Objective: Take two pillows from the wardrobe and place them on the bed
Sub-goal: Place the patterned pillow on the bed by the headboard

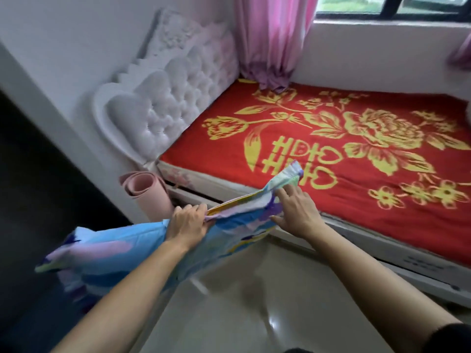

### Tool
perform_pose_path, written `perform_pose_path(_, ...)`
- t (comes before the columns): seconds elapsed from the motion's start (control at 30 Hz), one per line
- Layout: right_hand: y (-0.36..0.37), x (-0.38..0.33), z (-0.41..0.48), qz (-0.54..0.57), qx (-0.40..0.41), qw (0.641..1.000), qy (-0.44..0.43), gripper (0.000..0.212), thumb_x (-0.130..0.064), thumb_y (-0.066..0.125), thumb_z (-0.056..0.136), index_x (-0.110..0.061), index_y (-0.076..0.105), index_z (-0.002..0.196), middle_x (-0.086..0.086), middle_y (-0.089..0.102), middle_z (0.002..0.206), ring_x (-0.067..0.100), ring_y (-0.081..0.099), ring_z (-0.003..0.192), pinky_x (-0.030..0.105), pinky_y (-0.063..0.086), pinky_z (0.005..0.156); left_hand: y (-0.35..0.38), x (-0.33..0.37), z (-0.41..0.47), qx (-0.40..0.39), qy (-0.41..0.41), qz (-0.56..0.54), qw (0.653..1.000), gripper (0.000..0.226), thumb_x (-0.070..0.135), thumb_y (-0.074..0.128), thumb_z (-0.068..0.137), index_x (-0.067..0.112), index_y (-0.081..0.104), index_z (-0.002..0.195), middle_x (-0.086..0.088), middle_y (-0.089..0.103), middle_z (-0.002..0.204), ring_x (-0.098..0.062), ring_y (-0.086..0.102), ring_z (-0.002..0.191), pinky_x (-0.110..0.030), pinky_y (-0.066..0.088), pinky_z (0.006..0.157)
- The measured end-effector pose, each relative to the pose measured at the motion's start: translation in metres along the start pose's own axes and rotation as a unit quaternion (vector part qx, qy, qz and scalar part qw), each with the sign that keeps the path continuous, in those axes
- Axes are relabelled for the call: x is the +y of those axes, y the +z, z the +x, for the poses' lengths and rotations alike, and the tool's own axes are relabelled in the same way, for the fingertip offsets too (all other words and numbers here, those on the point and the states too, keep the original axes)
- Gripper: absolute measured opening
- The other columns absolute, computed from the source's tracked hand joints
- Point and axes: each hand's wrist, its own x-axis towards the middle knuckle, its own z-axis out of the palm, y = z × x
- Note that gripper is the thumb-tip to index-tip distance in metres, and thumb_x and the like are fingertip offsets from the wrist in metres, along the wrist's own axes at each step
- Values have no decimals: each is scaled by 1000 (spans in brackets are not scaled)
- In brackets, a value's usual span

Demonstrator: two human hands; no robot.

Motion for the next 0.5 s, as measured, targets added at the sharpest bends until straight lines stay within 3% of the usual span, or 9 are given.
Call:
perform_pose_path(0.1, 4, 20, 24, -4, -16, 999, -44, 105, -65, 72, 66, -23, 27, 150, 11, 35, 148, 32, 34, 138, 45, 27, 114, 1, 26, 39, 2, 27, 18, 999, 33, 51, 54, 91, 17, 54, 88, -6, 66, 83, -31, 61, 79, -40, 40, 68)
perform_pose_path(0.17, 12, 24, 43, -2, -50, 996, -71, 120, -65, 74, 62, -22, 12, 156, 11, 30, 153, 32, 22, 146, 52, 11, 121, 1, 37, 57, 19, 49, 10, 999, 33, 47, 63, 87, 16, 54, 82, -7, 65, 74, -31, 61, 70, -39, 40, 63)
perform_pose_path(0.2, 16, 24, 53, -15, -68, 995, -75, 123, -62, 75, 63, -21, 7, 157, 10, 34, 149, 33, 24, 144, 54, 9, 121, 2, 39, 66, 29, 57, 7, 998, 33, 45, 66, 85, 15, 54, 78, -6, 64, 69, -31, 60, 64, -38, 40, 60)
perform_pose_path(0.27, 21, 25, 78, -41, -73, 995, -55, 119, -55, 75, 68, -23, 4, 157, 8, 47, 130, 32, 43, 128, 51, 20, 115, 5, 38, 85, 44, 74, -3, 996, 36, 47, 66, 85, 15, 52, 75, -4, 61, 65, -30, 57, 59, -36, 39, 57)
perform_pose_path(0.33, 23, 27, 108, -48, -65, 996, -36, 105, -49, 73, 73, -27, 12, 156, 4, 55, 118, 29, 52, 111, 44, 32, 101, 13, 27, 105, 46, 88, -20, 995, 39, 50, 61, 87, 16, 49, 74, -3, 59, 64, -29, 56, 58, -36, 38, 57)
perform_pose_path(0.5, 29, 24, 165, -1, -78, 996, -54, 52, -27, 57, 82, -39, 54, 133, 0, 67, 103, 28, 62, 102, 42, 37, 86, 38, -18, 157, 34, 70, -84, 993, 49, 61, 51, 86, 12, 48, 82, -9, 60, 67, -32, 55, 60, -36, 31, 59)
